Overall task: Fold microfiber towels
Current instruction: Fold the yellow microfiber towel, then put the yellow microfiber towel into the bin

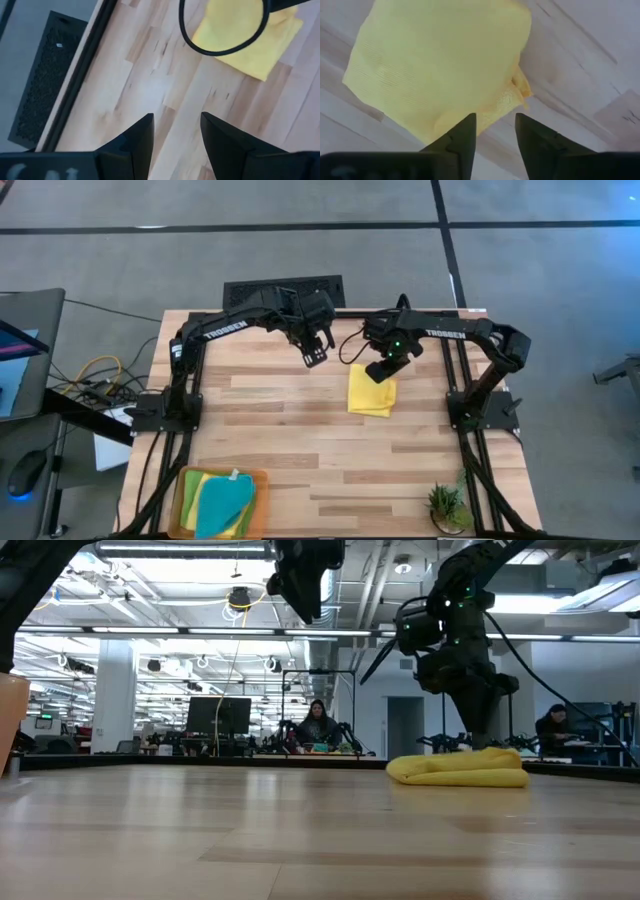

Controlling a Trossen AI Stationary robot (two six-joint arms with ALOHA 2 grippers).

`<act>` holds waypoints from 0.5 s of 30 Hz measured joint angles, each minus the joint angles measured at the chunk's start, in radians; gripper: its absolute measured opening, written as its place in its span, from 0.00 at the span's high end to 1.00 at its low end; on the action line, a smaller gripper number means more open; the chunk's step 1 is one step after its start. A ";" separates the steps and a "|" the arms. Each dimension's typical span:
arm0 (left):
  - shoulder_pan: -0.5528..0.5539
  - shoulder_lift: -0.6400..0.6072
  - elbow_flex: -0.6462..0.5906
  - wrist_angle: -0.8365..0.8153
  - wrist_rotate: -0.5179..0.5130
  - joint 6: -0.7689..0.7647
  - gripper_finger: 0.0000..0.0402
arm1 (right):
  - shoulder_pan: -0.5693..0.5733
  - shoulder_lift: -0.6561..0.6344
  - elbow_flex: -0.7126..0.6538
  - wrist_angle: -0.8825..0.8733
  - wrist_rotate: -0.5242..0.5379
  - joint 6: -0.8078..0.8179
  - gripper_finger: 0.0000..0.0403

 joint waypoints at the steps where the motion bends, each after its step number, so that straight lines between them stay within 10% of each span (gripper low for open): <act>1: 0.000 0.000 0.000 0.000 0.007 0.000 0.61 | 0.000 0.000 0.000 -0.005 0.000 0.001 0.60; 15: 0.045 0.002 -0.269 0.254 0.345 -0.172 0.61 | 0.015 -0.242 0.004 -0.013 0.024 0.086 0.59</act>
